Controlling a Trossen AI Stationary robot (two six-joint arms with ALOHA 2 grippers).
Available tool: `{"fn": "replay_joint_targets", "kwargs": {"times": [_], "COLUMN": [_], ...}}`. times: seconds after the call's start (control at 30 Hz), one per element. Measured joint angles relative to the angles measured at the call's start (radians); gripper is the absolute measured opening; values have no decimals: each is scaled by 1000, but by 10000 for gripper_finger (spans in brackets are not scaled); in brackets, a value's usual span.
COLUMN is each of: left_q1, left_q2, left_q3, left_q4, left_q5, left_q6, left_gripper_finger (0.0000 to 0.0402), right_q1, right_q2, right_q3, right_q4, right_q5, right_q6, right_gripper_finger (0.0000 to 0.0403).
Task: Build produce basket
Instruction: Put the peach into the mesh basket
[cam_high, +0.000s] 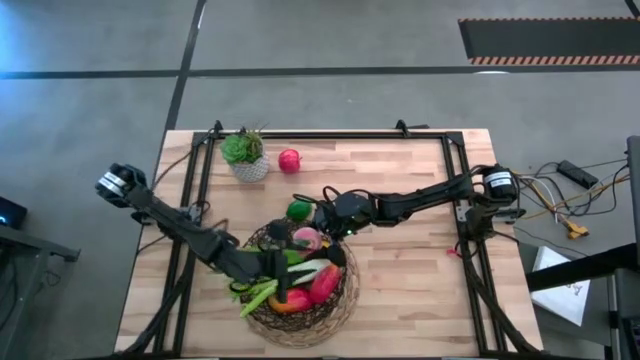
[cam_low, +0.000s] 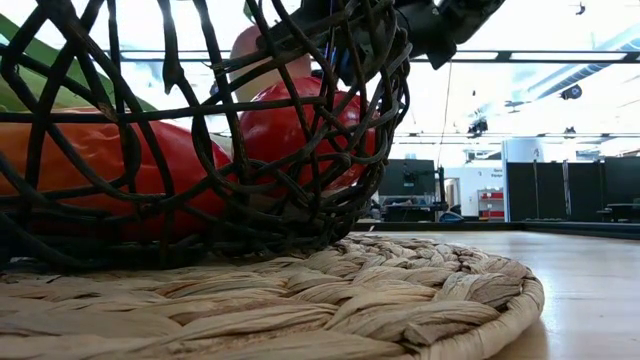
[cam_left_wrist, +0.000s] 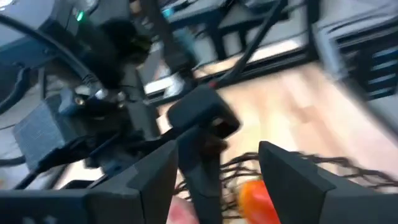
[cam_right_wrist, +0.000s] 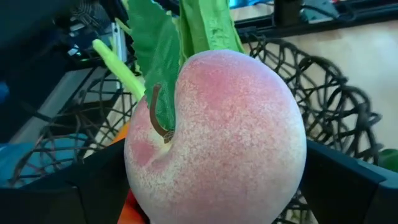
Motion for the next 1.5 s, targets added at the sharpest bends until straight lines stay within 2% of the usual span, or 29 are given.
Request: {"fn": "replay_joint_targets", "kwargs": {"times": [0.1,0.2,0.33,0.83,1.03,1.5], "left_q1": [0,6,16,48,46,45], "left_q2": [56,80,85,84,84,83], "left_q3": [73,133,162,155,154,155], "left_q4": [-147,-335,-424,-428,-440,-495], "left_q5": [-136,-200,-201,-102,-41,-28], "left_q6": [-17,-110,-174,-217,-217,-217], "left_gripper_finger": [189,164,128,8,1,0], "right_q1": [1,1,1,3,4,0], "right_q2": [0,0,0,1,2,3], "right_q3": [0,0,0,-1,-1,-2], "right_q4": [-5,-7,-11,-11,-13,-60], "right_q5": [11,13,13,17,27,32], "right_q6": [-12,-16,-26,-32,-41,-19], "right_gripper_finger": [382,382,382,382,382,382]}}
